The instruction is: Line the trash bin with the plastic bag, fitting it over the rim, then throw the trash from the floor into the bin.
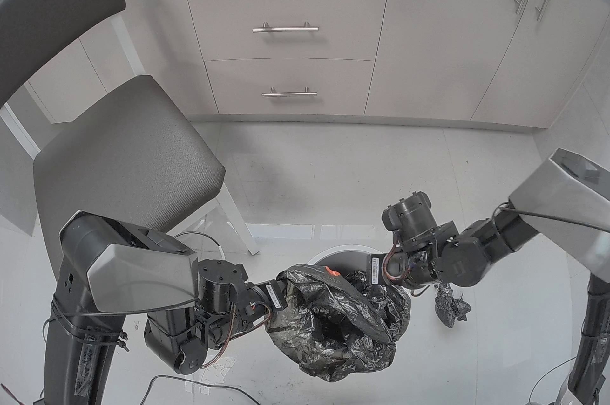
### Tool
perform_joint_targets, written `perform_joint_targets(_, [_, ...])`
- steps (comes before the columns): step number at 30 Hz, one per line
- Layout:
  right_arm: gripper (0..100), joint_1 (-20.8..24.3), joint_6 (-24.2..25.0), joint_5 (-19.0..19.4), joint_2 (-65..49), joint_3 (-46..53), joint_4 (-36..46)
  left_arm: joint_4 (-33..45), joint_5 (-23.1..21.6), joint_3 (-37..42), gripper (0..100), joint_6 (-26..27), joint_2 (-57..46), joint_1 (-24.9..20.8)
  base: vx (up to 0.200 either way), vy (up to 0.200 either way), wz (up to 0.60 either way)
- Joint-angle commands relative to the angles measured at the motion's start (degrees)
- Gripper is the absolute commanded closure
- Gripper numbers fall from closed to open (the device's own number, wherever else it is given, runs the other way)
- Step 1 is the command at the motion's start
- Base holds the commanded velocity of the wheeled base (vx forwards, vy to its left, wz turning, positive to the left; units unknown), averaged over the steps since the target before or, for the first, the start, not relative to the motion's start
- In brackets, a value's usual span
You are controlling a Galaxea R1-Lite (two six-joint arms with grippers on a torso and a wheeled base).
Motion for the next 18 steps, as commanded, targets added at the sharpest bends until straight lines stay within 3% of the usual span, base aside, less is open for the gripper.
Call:
perform_joint_targets(1, [100,4.5,0.0,-1.6,-13.9,14.8,-0.6,-0.7,0.0,0.5,100,-0.4,-0.2,-0.5,0.0,0.0,0.0])
perform_joint_targets(5, [100,7.2,0.0,-4.6,-15.5,23.1,-4.2,-1.0,0.0,0.5,100,-0.6,-0.2,-0.8,0.0,0.0,0.0])
perform_joint_targets(6, [0,8.5,-0.1,-5.4,-15.6,26.1,-6.5,-1.1,0.0,0.6,100,-0.7,-0.3,-0.8,0.0,0.0,0.0])
perform_joint_targets(11, [0,13.4,-0.8,-6.1,-13.2,35.8,-17.9,-1.4,0.0,0.7,100,-0.8,-0.2,-0.8,0.0,0.0,0.0])
perform_joint_targets(18, [0,15.4,-1.4,-7.5,-8.5,36.4,-20.7,-1.4,0.0,0.6,100,-0.8,-0.2,-0.8,0.0,0.0,0.0])
